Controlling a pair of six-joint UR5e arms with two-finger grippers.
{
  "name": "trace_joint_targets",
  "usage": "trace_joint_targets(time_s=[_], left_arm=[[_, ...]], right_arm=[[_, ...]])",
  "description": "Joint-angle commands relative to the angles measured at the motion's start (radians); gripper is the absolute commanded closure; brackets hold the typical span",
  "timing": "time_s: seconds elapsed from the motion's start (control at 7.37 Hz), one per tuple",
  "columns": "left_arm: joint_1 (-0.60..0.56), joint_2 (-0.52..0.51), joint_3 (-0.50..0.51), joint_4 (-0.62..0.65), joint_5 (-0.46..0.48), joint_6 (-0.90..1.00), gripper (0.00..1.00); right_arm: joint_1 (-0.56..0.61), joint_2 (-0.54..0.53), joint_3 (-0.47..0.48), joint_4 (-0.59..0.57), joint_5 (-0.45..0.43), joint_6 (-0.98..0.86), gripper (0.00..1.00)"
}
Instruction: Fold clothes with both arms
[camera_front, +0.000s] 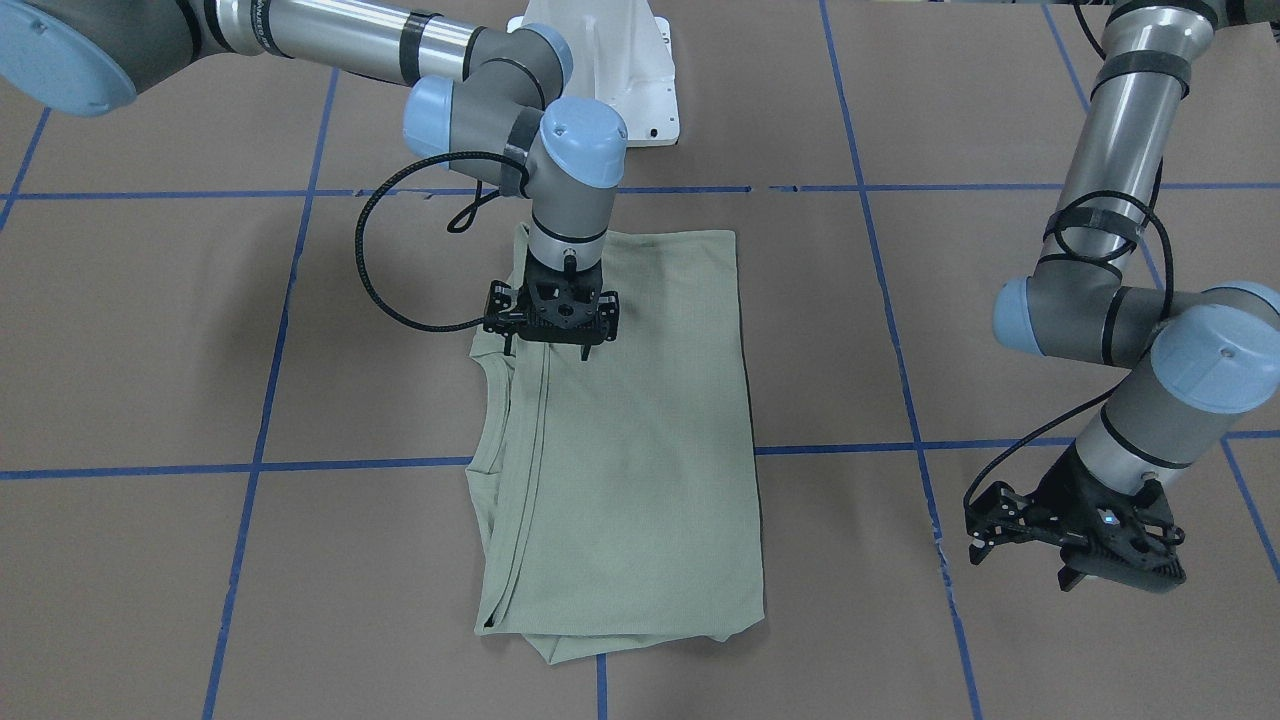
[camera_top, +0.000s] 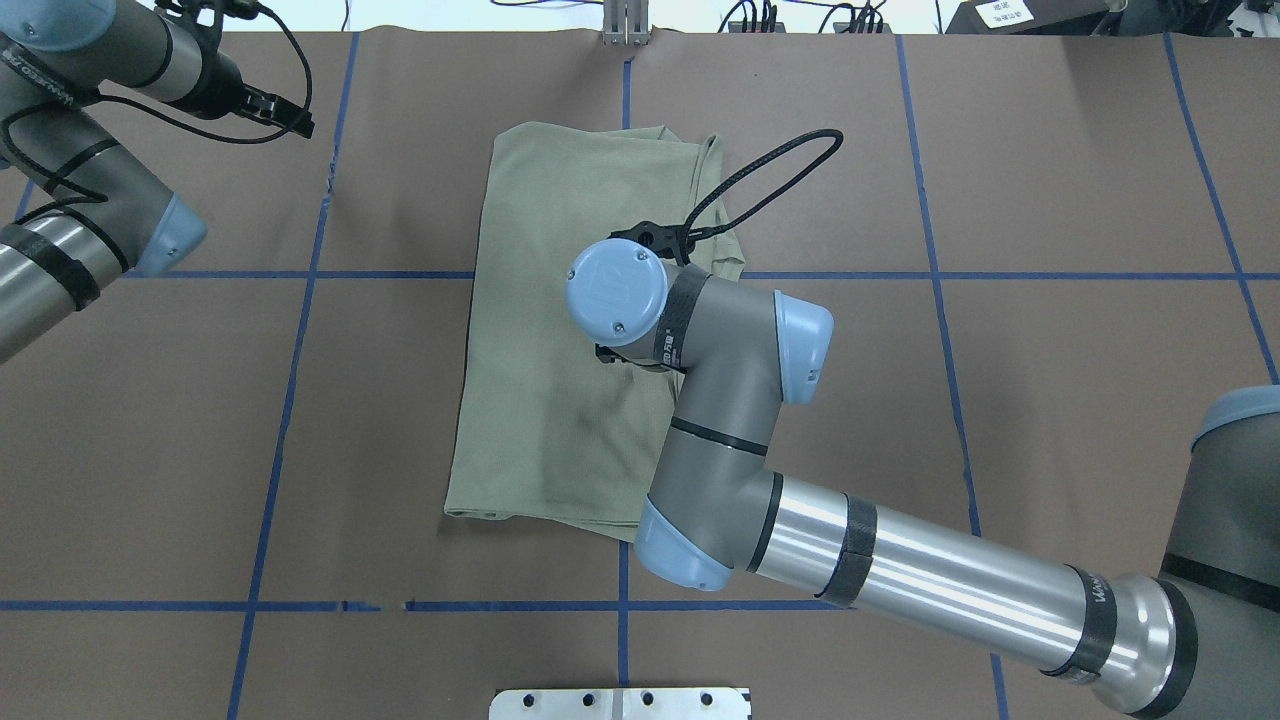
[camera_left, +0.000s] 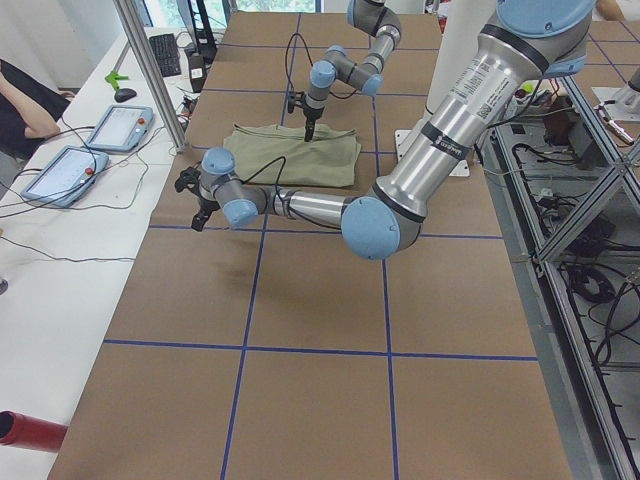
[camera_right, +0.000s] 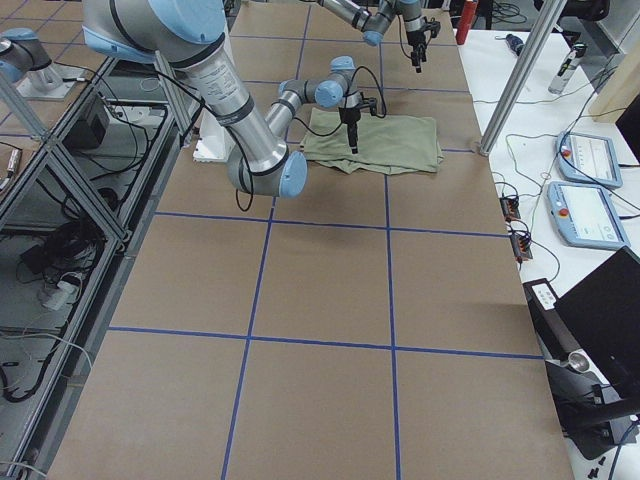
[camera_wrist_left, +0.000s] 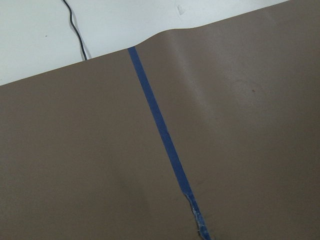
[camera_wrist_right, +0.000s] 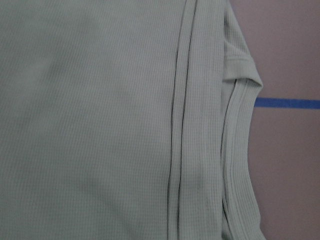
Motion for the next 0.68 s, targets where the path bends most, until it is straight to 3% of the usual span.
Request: trace_joint_targets(time_s=[0.0, 0.54], left_arm=[[-0.002, 0.000, 0.000, 0.000, 0.000, 0.000, 0.00], [0.000, 0.000, 0.000, 0.000, 0.000, 0.000, 0.00]], right_arm=[[-0.015, -0.009, -0.003, -0.044, 0.000, -0.046, 0.00], [-0.014, -0.026, -0.001, -0.129, -0.006, -0.125, 0.00]])
